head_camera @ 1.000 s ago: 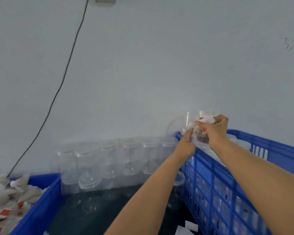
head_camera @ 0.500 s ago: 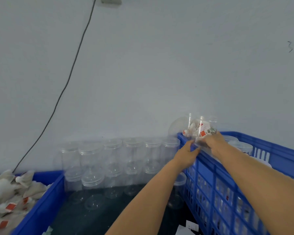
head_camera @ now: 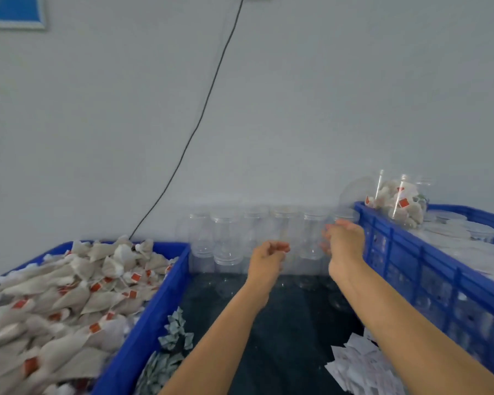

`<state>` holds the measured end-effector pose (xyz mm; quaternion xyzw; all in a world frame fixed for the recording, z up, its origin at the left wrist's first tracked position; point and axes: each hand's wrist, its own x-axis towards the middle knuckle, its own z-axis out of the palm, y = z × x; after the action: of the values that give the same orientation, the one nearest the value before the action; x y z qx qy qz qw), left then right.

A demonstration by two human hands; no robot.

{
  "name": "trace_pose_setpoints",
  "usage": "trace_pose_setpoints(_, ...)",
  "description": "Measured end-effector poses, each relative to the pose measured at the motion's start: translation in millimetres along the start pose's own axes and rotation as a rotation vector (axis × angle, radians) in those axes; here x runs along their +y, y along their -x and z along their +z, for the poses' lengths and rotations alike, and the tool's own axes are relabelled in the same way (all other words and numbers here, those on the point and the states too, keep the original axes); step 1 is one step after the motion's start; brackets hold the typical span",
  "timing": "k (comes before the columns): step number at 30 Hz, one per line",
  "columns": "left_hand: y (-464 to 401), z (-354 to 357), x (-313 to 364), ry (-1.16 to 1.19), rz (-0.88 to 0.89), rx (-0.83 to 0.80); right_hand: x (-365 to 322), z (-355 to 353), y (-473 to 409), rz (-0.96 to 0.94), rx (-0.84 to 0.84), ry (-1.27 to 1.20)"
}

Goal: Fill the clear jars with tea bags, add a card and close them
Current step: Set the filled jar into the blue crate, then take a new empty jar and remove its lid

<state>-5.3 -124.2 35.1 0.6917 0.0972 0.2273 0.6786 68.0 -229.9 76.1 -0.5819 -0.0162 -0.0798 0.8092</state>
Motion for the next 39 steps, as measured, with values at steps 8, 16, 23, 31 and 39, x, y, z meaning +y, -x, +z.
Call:
trace_pose_setpoints(8,58.7,-94.8,-39.5,0.140,-0.162,0.378,84.3,55.6,100.3,0.366,-0.147,-0.040)
trace_pose_setpoints(16,42.1,-180.3,-26.4,-0.219,-0.163,0.500,110.9,121.0,153.2,0.353,-0.404,0.088)
trace_pose_setpoints(23,58.4,-286.7,-35.6,-1.217,-0.429,0.409,129.6,176.3,197.3,0.181,-0.779,0.269)
trace_pose_setpoints(31,75.1,-312.1,-64.8,-1.422,-0.628,0.128,154.2,207.7,218.6,-0.091,-1.192,0.822)
trace_pose_setpoints(39,77.7,-313.4,-66.4,-1.446,-0.495,0.152,162.0,211.1,210.7,-0.170,-1.127,0.712)
